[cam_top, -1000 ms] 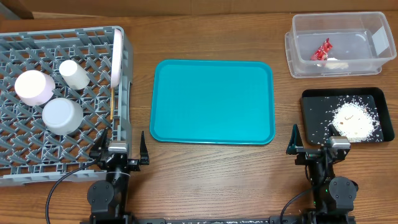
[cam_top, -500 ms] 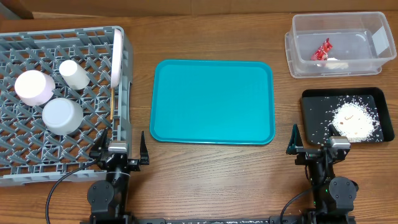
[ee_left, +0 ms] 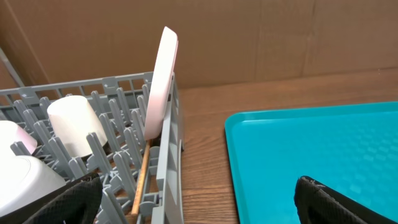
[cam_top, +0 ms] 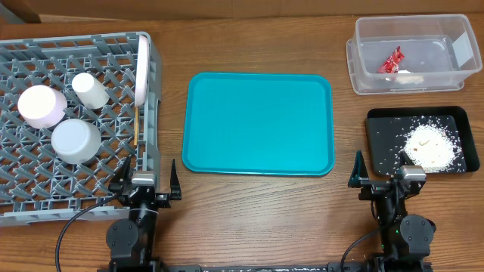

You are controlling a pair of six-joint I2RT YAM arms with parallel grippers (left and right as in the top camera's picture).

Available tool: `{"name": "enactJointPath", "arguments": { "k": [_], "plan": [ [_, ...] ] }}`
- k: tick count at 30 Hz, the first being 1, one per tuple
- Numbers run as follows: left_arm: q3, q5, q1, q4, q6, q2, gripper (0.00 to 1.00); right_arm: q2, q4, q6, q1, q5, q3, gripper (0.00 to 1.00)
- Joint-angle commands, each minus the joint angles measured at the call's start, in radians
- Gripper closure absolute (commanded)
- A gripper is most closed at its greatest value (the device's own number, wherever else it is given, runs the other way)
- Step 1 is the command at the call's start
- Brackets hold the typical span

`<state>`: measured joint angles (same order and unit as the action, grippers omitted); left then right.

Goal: Sort waste into correct bins and load items into the dishwasher

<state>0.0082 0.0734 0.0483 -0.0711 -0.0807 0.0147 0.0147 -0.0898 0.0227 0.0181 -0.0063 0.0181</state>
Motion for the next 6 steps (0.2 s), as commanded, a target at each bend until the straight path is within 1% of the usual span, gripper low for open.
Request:
{"name": "enactJointPath", "arguments": {
  "k": [1,6],
  "plan": [
    [-0.003,-0.003,0.006,-0.002,0.013,-0.01,0.0,-0.012,0.006,0.003,0.004,0.013,-0.01,0.0],
    [-0.003,-0.003,0.006,-0.002,0.013,-0.01,0.0,-0.012,0.006,0.004,0.004,0.013,-0.01,0.0]
  ]
}}
